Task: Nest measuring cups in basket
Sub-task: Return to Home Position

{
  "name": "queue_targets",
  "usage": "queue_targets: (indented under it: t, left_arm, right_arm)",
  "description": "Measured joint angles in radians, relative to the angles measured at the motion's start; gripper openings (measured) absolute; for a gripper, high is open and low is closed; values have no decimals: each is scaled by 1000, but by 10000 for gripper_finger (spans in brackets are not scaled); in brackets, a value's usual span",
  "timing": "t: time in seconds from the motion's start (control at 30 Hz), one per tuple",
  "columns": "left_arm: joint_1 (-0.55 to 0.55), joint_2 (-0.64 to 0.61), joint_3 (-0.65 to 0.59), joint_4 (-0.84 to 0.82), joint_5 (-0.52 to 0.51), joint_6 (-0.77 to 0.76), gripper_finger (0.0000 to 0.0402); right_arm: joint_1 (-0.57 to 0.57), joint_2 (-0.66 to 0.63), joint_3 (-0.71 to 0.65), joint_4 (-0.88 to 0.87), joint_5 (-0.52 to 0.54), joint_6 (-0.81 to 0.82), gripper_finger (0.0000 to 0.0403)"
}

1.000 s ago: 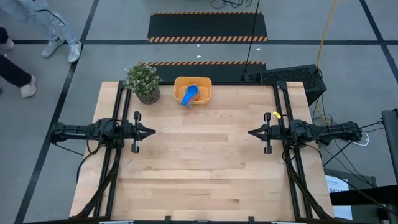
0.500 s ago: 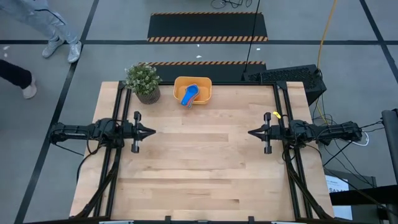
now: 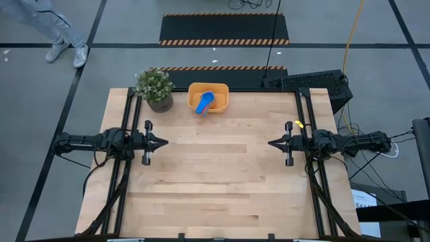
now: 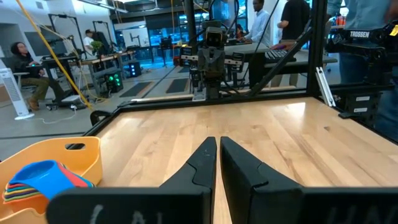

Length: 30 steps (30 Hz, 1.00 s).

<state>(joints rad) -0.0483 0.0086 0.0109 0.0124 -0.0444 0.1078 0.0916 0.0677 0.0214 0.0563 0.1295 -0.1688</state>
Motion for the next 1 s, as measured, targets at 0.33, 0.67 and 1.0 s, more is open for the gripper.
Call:
queue_targets:
  t: [0.33, 0.67, 1.0]
  left_arm:
    - [0, 0, -3, 39, -2, 0, 26]
    - [0, 0, -3, 55, -1, 0, 26]
    - [0, 0, -2, 58, -1, 0, 26]
  right_arm:
    - [0, 0, 0, 0, 0, 0, 0]
    - [0, 0, 0, 0, 0, 0, 0]
    - [0, 0, 0, 0, 0, 0, 0]
